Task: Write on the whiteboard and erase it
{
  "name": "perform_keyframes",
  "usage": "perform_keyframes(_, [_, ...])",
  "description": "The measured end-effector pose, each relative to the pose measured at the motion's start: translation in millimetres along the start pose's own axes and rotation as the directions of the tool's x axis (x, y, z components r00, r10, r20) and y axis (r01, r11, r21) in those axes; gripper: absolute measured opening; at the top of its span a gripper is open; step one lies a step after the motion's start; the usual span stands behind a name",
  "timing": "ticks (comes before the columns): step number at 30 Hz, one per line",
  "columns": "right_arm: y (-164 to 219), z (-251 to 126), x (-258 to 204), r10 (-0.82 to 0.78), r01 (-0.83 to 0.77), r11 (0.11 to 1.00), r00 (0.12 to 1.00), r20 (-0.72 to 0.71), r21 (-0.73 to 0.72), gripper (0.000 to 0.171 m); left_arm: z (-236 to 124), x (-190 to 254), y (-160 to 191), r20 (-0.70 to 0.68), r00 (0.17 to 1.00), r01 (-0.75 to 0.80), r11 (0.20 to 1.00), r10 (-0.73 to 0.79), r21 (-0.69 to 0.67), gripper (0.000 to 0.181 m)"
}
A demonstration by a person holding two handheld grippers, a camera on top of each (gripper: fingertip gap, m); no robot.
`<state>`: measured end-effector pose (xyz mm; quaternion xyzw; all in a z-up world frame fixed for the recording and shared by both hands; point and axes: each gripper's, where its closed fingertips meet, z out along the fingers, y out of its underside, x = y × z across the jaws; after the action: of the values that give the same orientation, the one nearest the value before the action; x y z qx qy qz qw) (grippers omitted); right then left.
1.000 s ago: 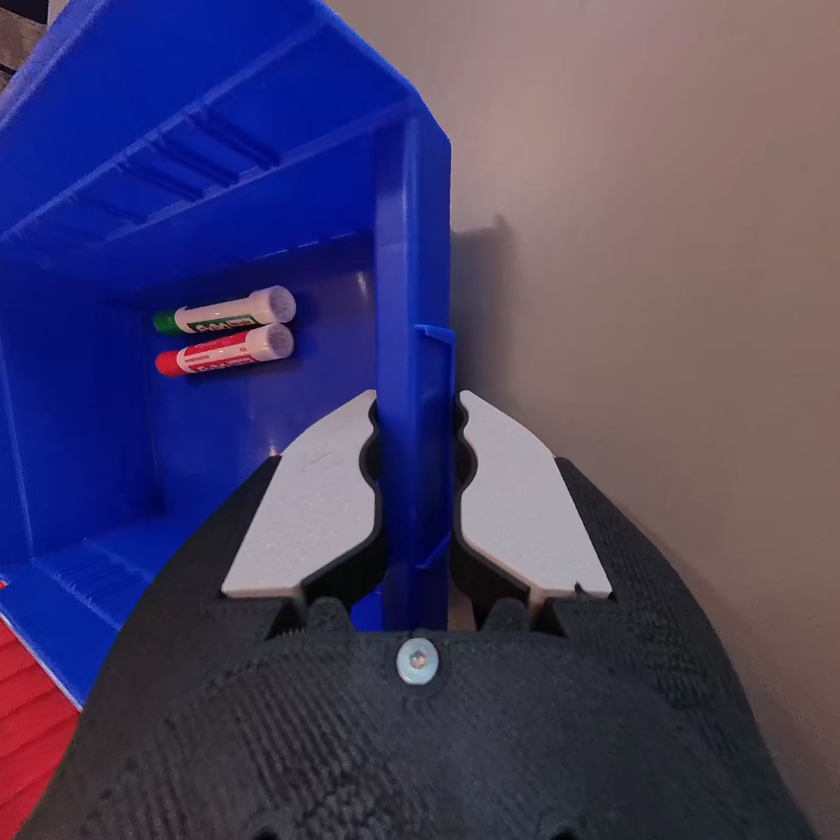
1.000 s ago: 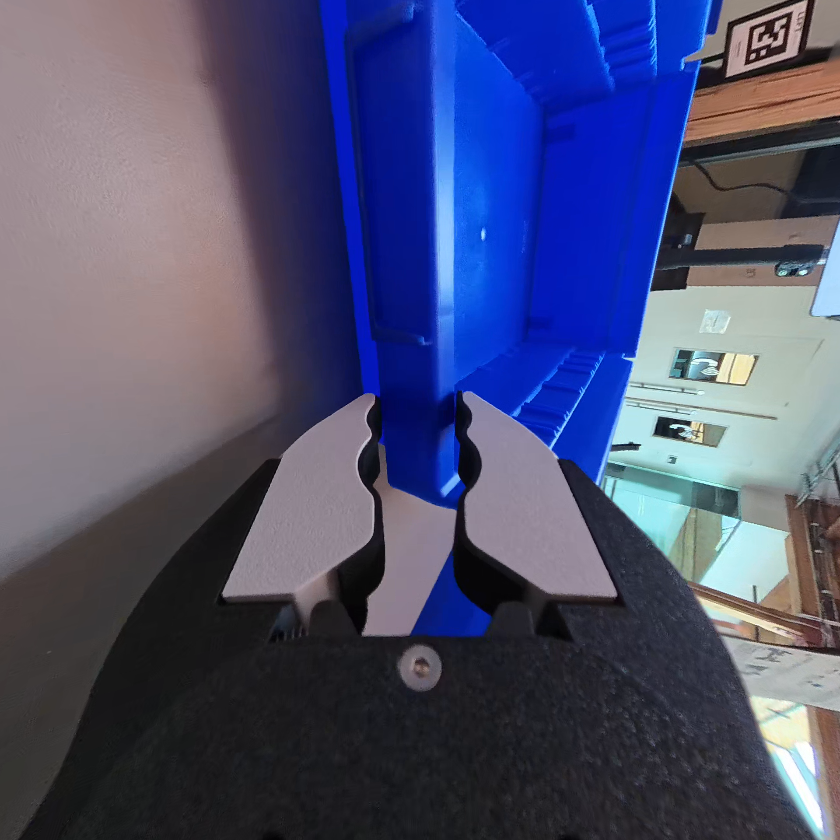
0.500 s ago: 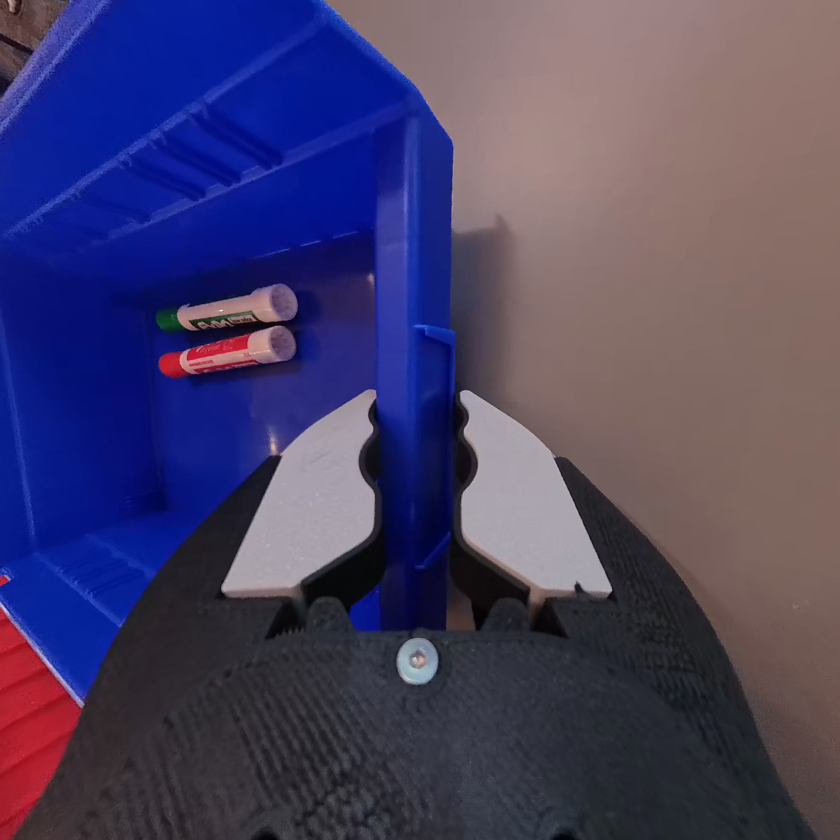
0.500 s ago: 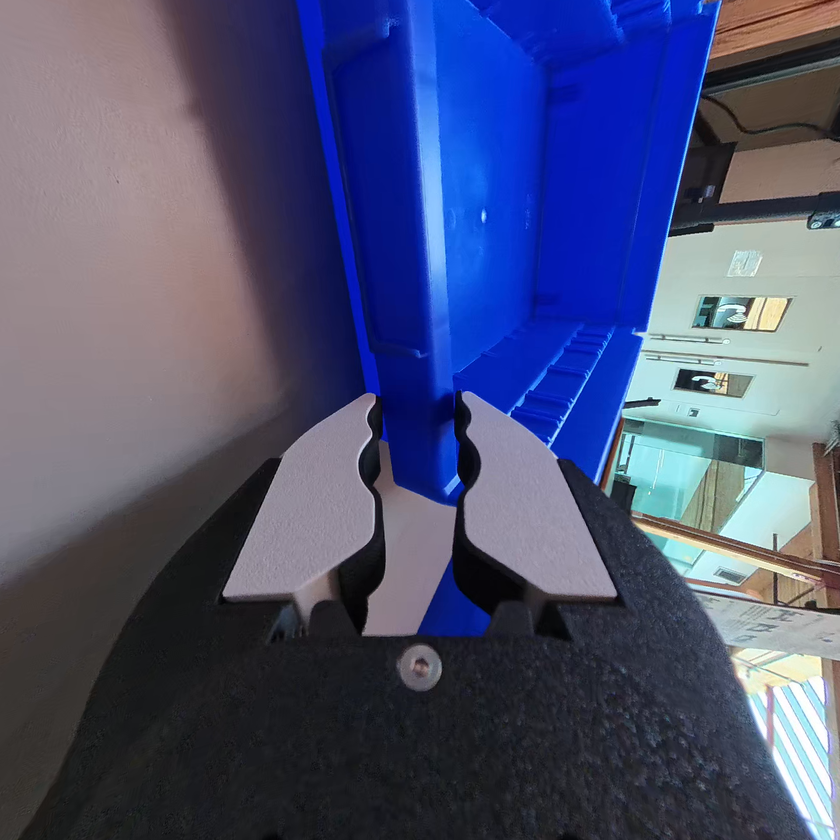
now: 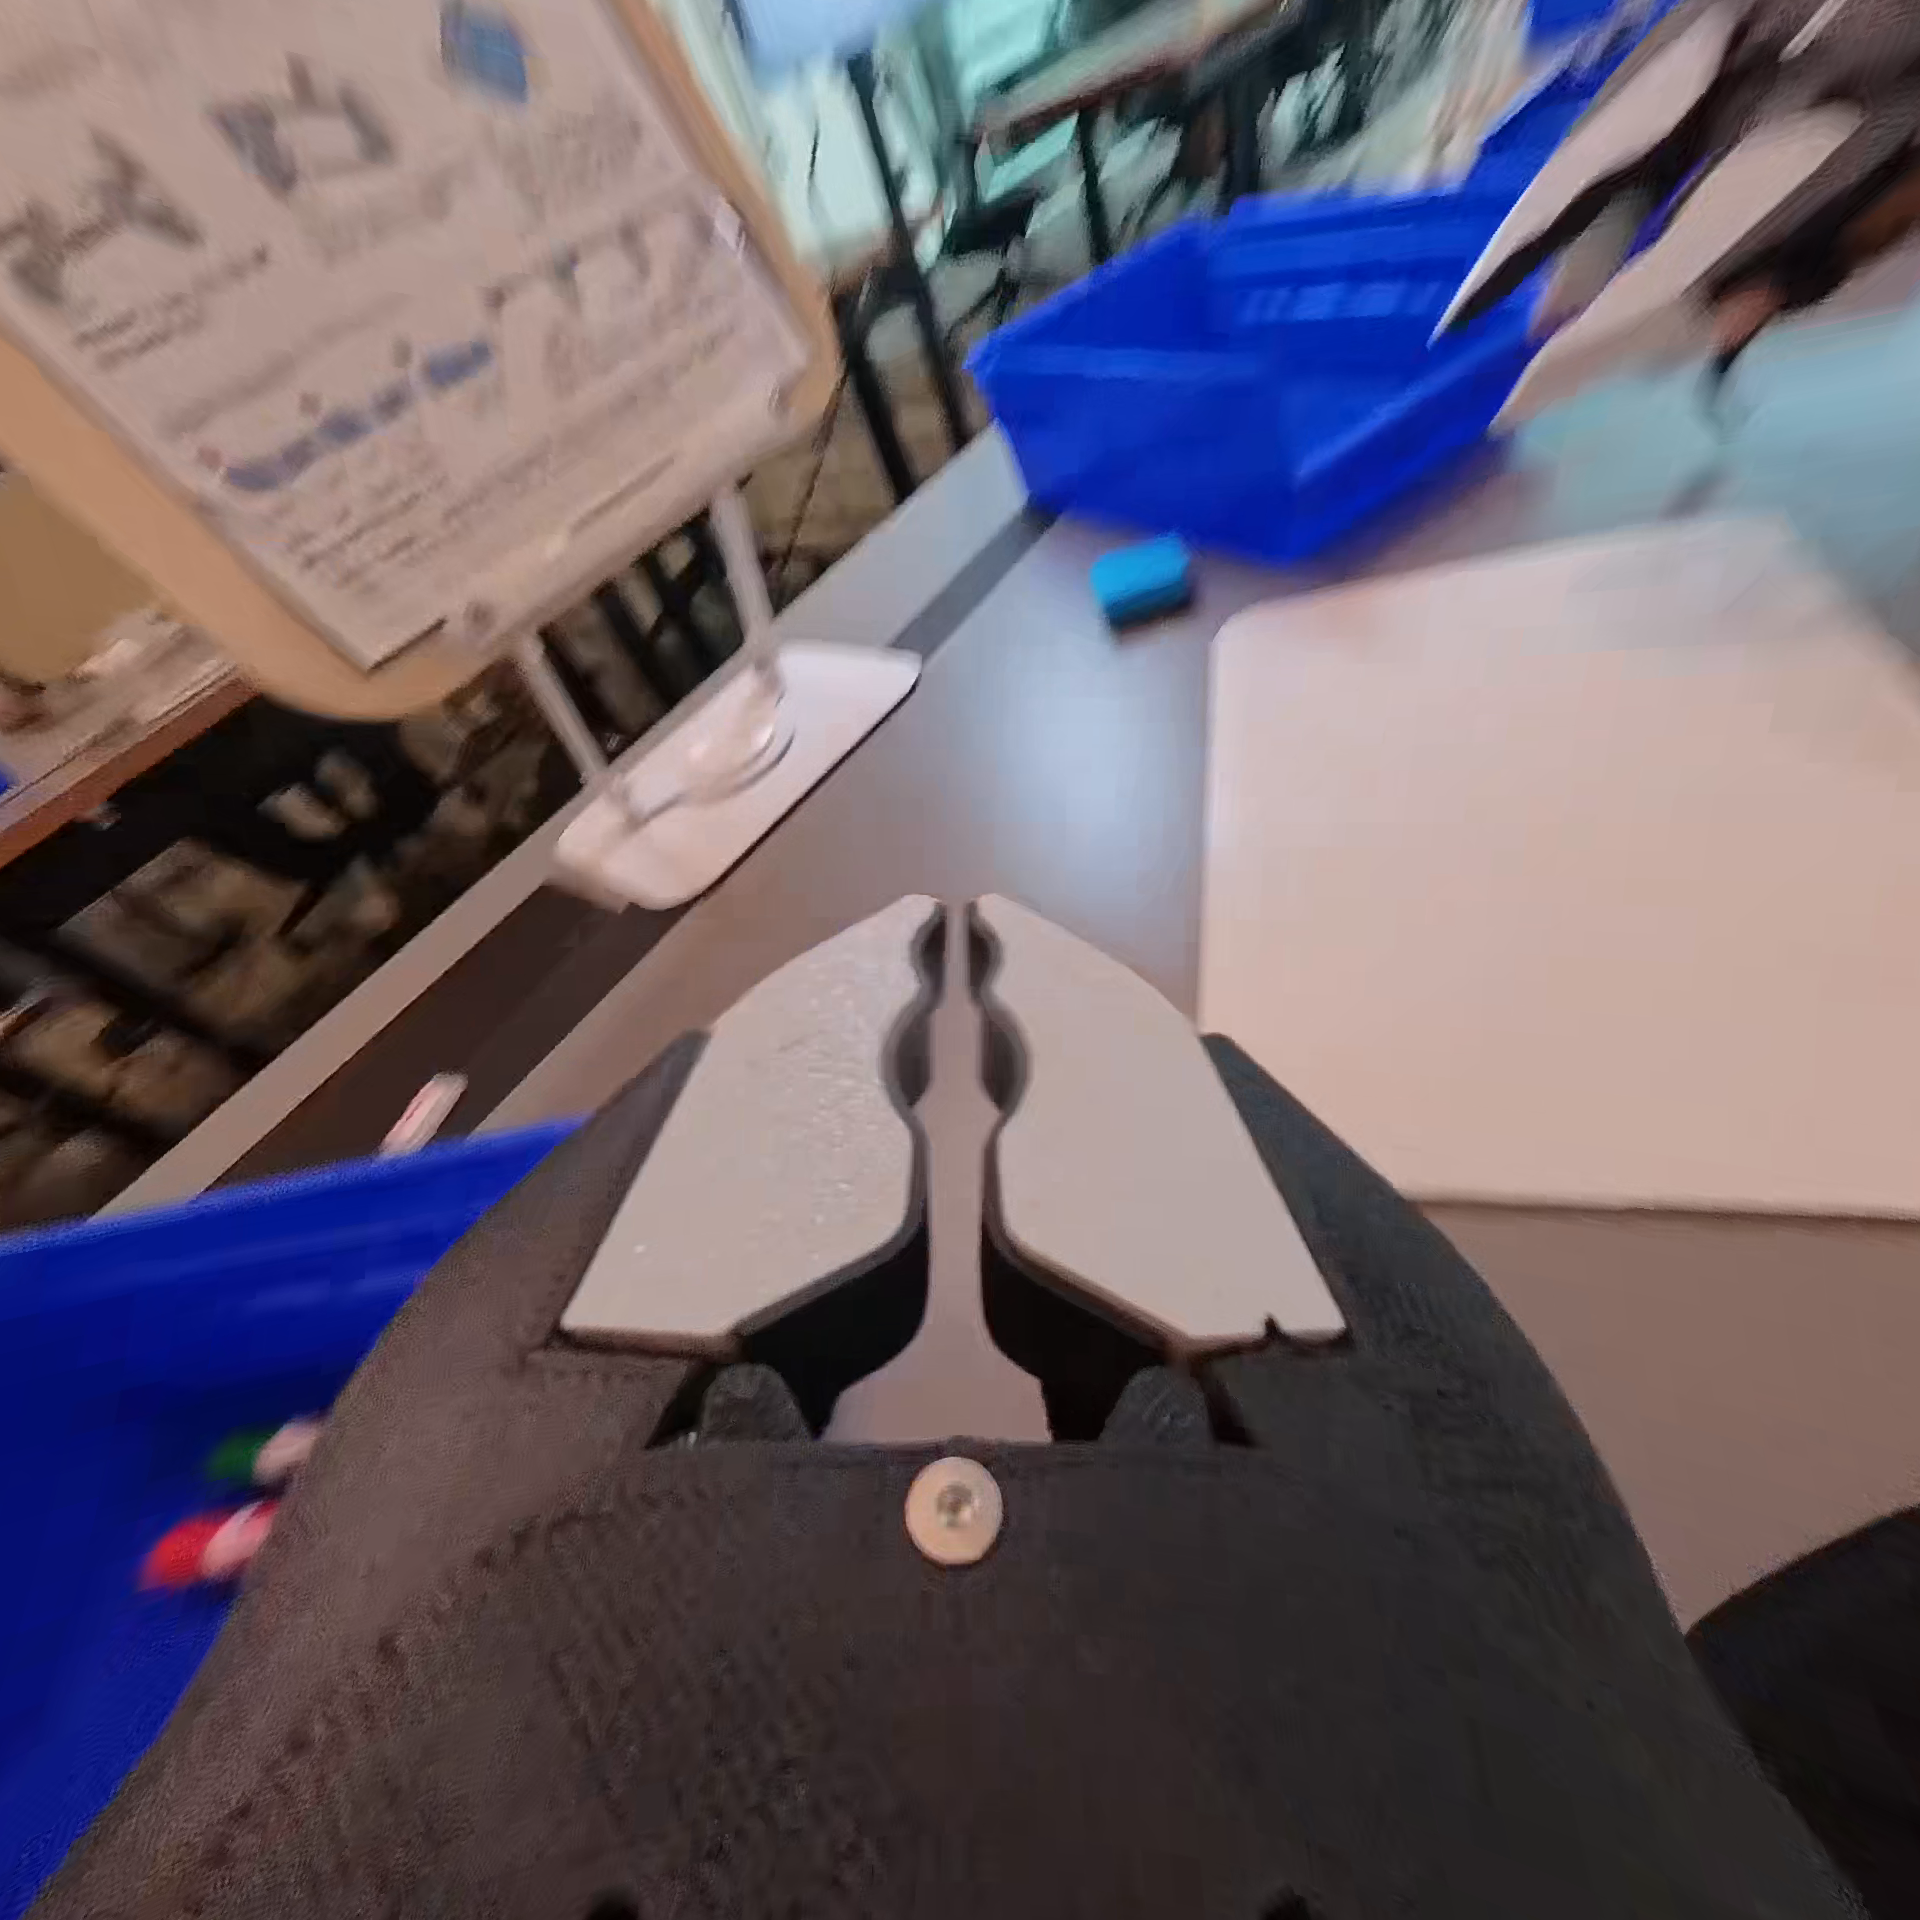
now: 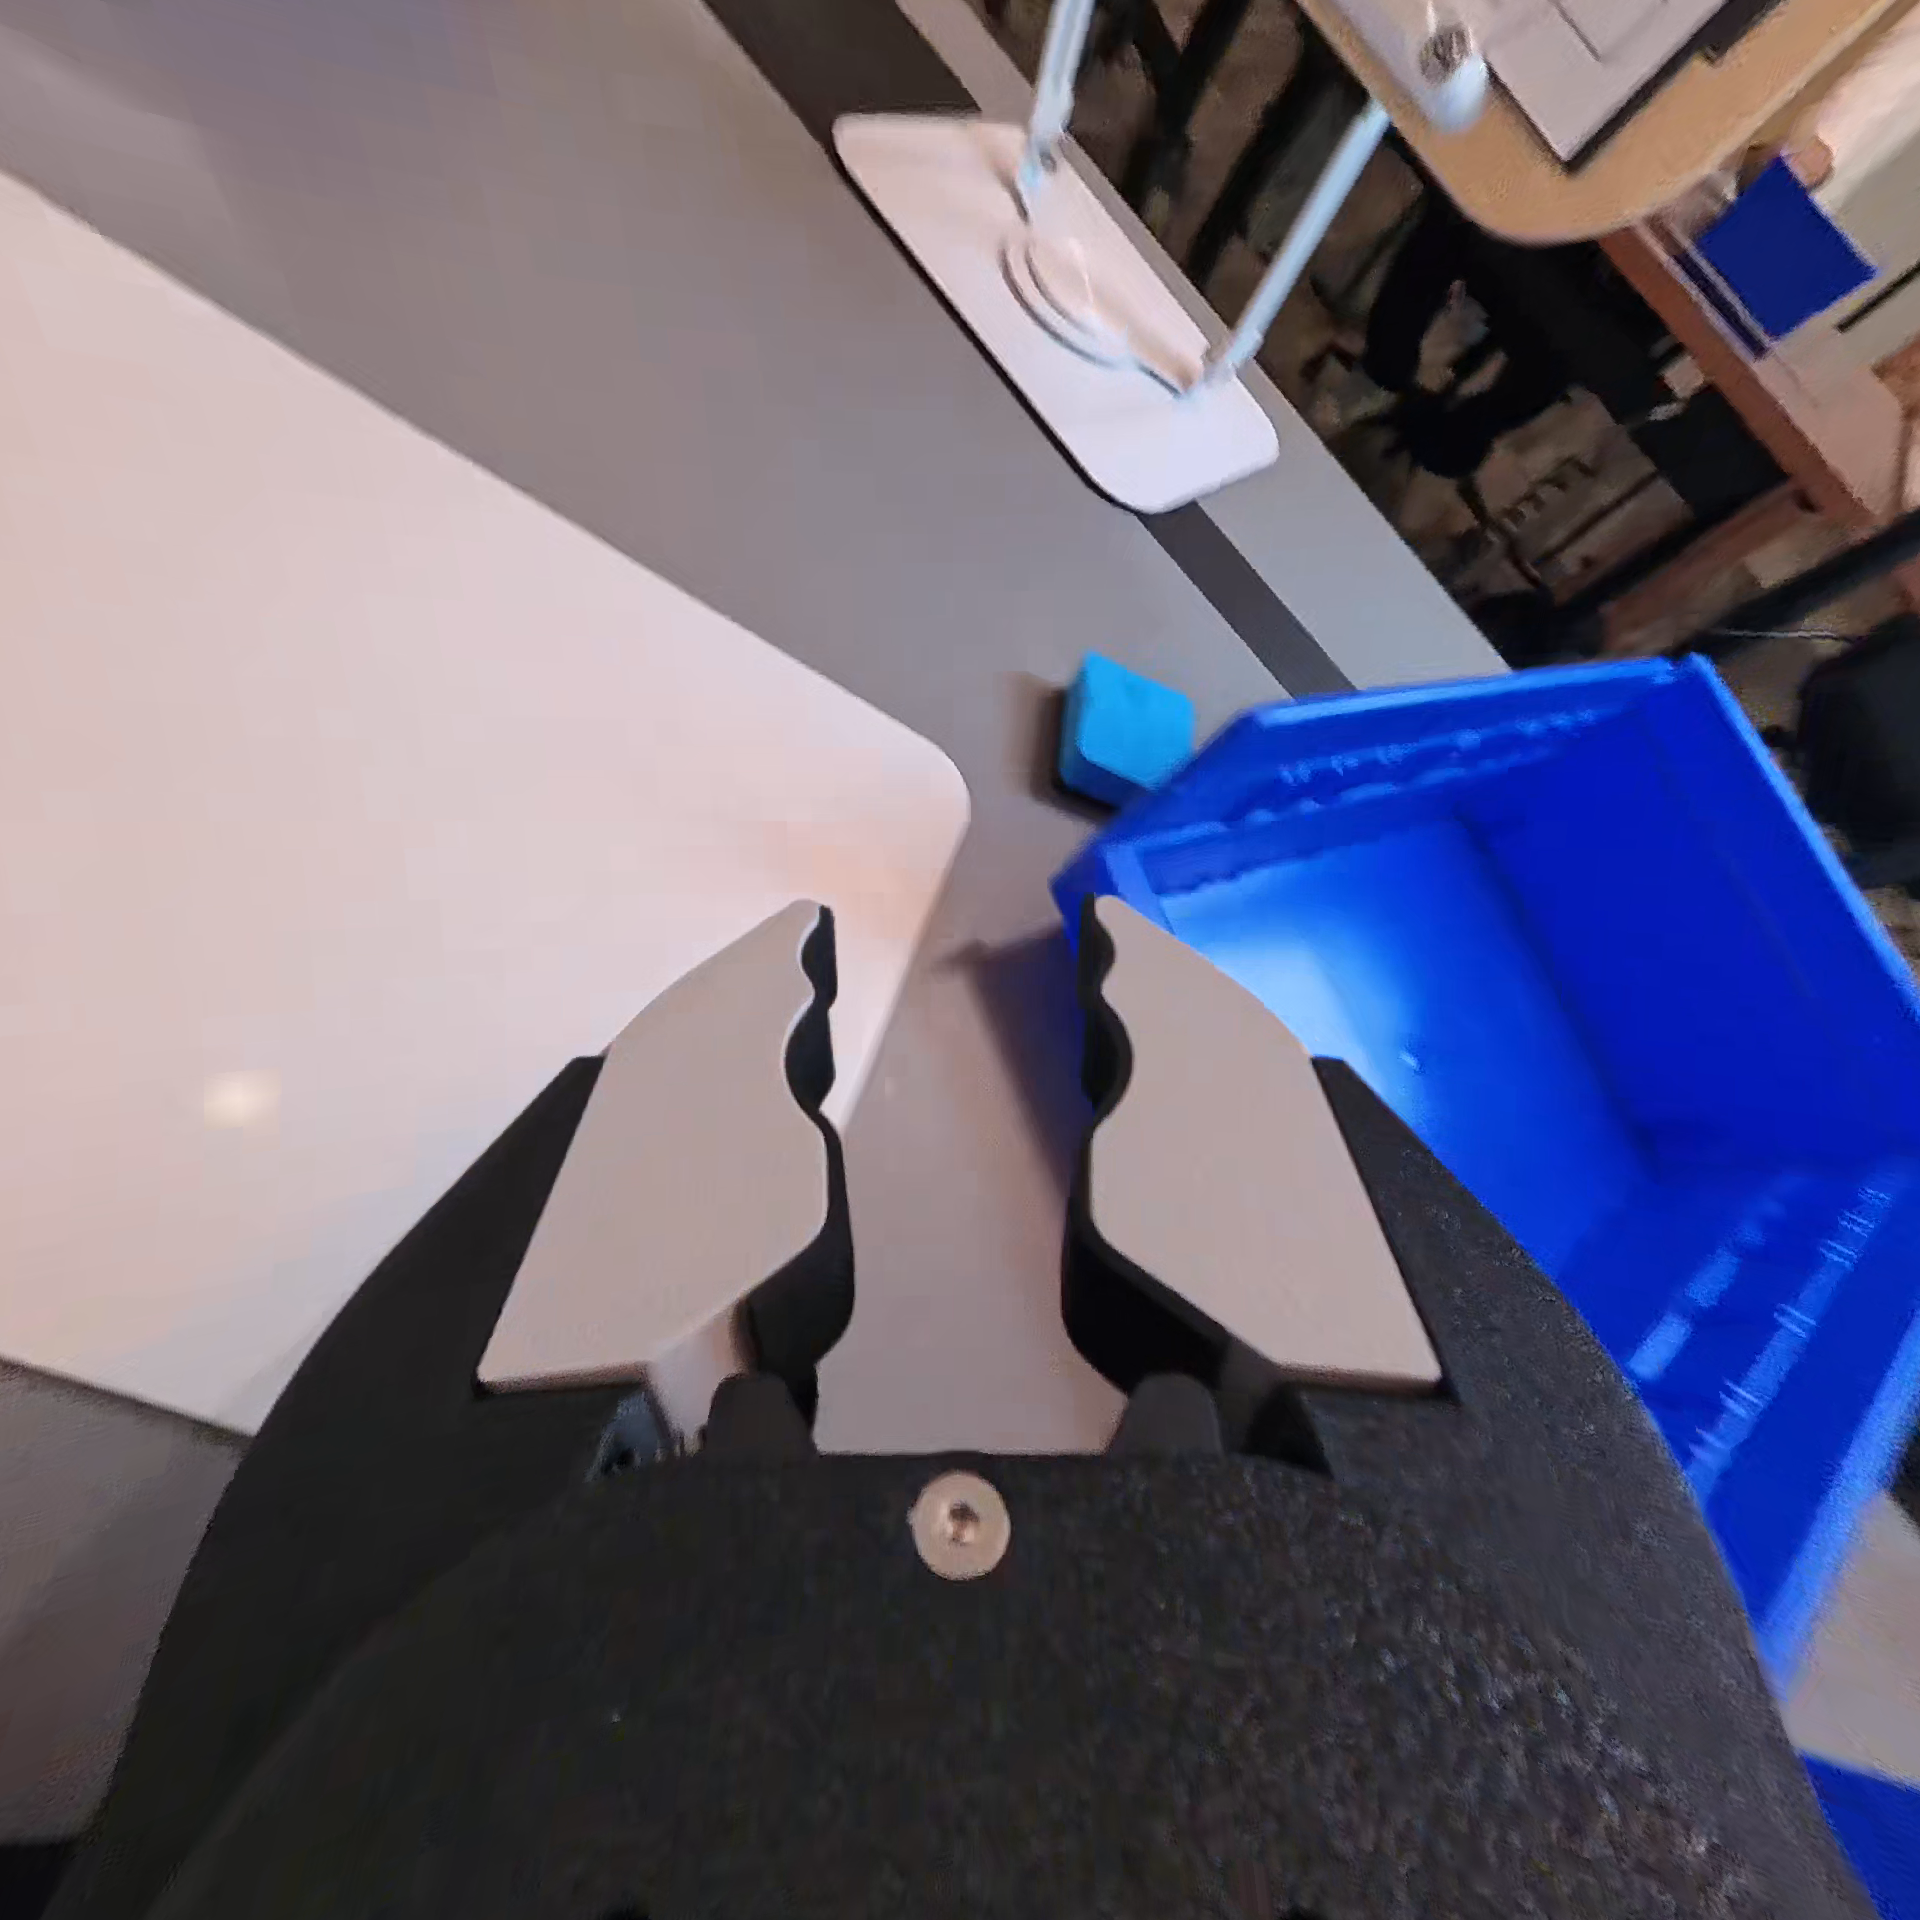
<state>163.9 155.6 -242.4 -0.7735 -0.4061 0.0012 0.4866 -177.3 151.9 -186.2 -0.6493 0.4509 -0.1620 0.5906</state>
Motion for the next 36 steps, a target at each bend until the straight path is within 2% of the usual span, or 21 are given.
perform_keyframes(2, [-17, 16, -14, 0.087, -0.09, 0.995, 0.994, 0.067, 0.035, 0.044, 12, 18, -23, -0.079, 0.994, 0.083, 0.989, -0.074, 0.118, 0.0])
perform_keyframes(5, [-28, 45, -30, 0.16, -0.165, 0.986, 0.979, 0.13, 0.027, 0.044, 32, 28, -27, -0.11, 0.982, 0.17, 0.967, -0.151, 0.188, 0.0])
perform_keyframes(8, [-31, 70, -32, 0.191, -0.198, 0.979, 0.973, 0.128, 0.042, 0.042, 46, 25, 1, -0.056, 0.976, 0.218, 0.955, -0.211, 0.2, 0.0])
perform_keyframes(11, [-33, 79, -36, 0.218, -0.233, 0.969, 0.964, 0.15, 0.087, 0.042, 49, 33, 33, -0.12, 0.936, 0.349, 0.92, -0.332, 0.176, 0.0])
perform_keyframes(13, [-37, 77, -37, 0.201, -0.222, 0.965, 0.968, 0.15, 0.14, 0.041, 51, 33, 42, -0.141, 0.918, 0.391, 0.908, -0.372, 0.152, 0.0])
perform_keyframes(16, [-42, 71, -41, 0.181, -0.209, 0.957, 0.972, 0.15, 0.2, 0.041, 49, 23, 35, -0.121, 0.919, 0.392, 0.899, -0.374, 0.197, 0.0])
perform_keyframes(21, [-62, 53, -42, 0.21, -0.256, 0.9, 0.964, 0.163, 0.354, 0.042, 39, 3, 35, 0.012, 0.929, 0.355, 0.903, -0.369, 0.243, 0.0])
perform_keyframes(25, [-67, 44, -32, 0.225, -0.25, 0.865, 0.968, 0.108, 0.436, 0.028, 32, -17, 37, 0.101, 0.918, 0.349, 0.901, -0.385, 0.259, 0.0])
perform_keyframes(28, [-69, 38, -24, 0.268, -0.28, 0.833, 0.959, 0.095, 0.477, 0.027, 27, -27, 40, 0.158, 0.908, 0.342, 0.903, -0.389, 0.262, 0.0])
perform_keyframes(36, [-70, 30, -18, 0.28, -0.281, 0.809, 0.957, 0.082, 0.516, 0.019, 26, -28, 39, 0.206, 0.929, 0.255, 0.936, -0.307, 0.243, 0.0])
